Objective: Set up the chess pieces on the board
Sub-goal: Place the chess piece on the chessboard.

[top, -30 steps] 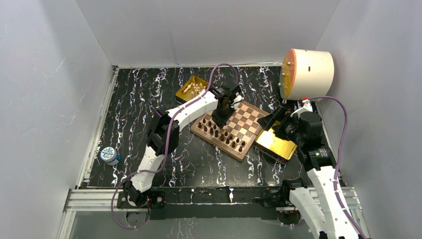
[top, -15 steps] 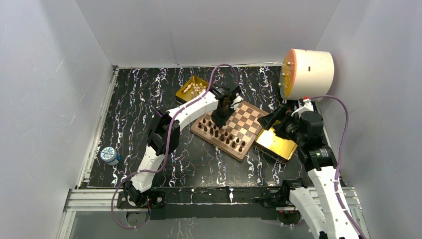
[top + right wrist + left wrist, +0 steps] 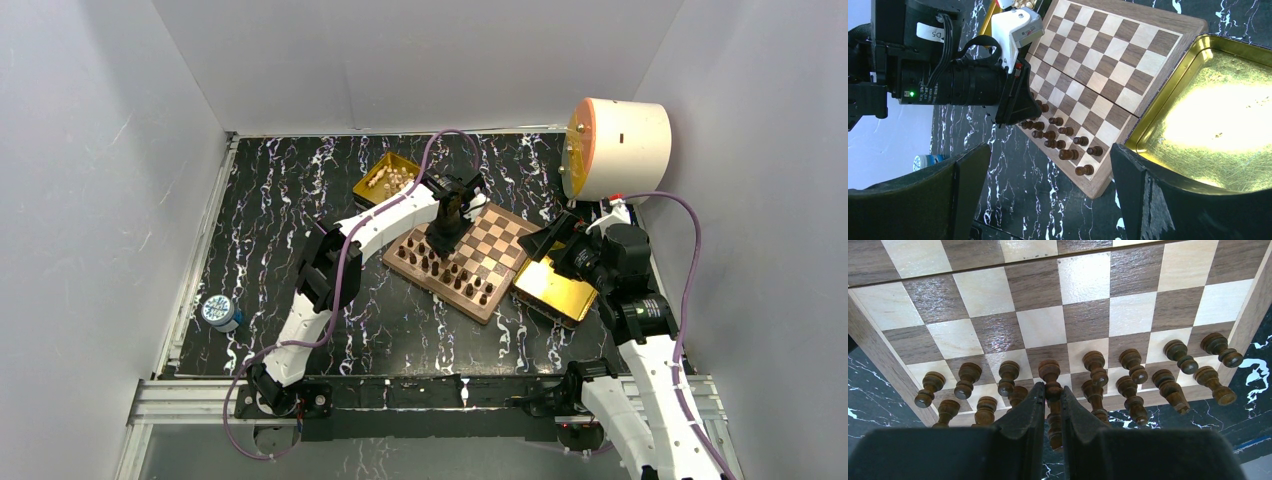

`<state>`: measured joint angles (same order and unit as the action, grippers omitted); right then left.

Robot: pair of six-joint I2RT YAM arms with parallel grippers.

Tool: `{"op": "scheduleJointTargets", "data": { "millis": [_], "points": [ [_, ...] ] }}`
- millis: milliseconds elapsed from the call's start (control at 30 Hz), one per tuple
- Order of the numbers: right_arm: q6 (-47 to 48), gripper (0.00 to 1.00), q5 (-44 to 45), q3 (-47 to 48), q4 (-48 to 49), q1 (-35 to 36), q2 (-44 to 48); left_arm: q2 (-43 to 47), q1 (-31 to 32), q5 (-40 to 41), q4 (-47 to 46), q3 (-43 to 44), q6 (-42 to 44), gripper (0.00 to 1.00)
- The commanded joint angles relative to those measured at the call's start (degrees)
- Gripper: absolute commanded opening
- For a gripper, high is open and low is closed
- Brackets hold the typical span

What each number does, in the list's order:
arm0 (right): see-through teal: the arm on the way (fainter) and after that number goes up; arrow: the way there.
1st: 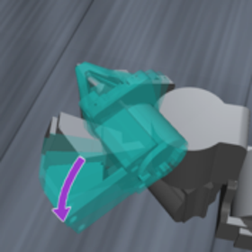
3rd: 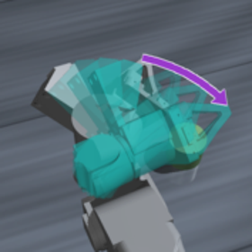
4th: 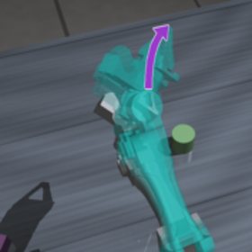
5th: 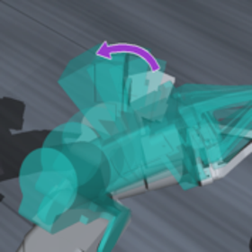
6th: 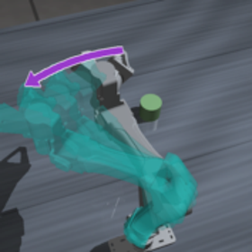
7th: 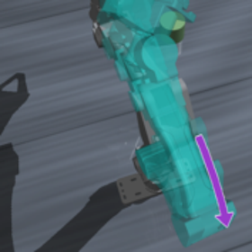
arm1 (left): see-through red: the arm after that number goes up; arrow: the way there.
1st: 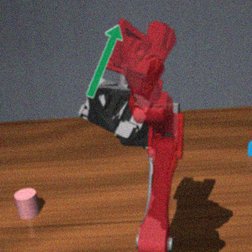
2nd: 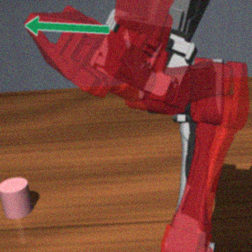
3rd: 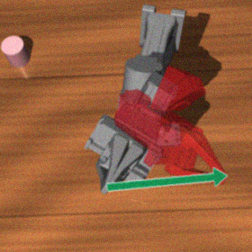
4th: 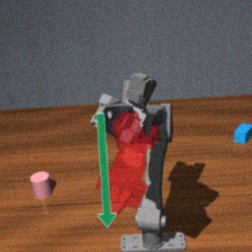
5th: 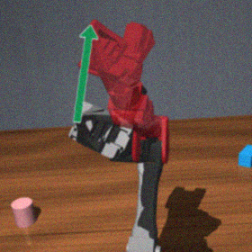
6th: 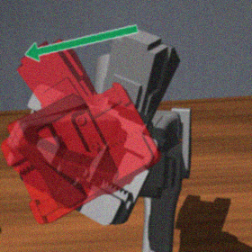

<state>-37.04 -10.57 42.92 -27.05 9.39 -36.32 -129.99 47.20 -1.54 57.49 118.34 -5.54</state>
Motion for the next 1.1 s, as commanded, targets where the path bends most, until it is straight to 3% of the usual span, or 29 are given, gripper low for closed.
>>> {"op": "scheduleJointTargets", "data": {
  "millis": [0,800,1067],
  "points": [
    [1.1,0.99,0.6,1.9,1.6,0.0,1.1,-0.3,-0.2,-0.7,1.9,0.6,0.3,0.00],
    [1.4,0.99,0.8,2.8,1.8,0.0,0.8,-2.3,-0.2,-0.3,3.2,2.4,1.4,0.01],
    [1.0,0.99,0.3,2.7,2.4,0.1,0.5,-2.6,-0.2,0.5,3.9,3.3,1.6,0.14]
  ]
}}
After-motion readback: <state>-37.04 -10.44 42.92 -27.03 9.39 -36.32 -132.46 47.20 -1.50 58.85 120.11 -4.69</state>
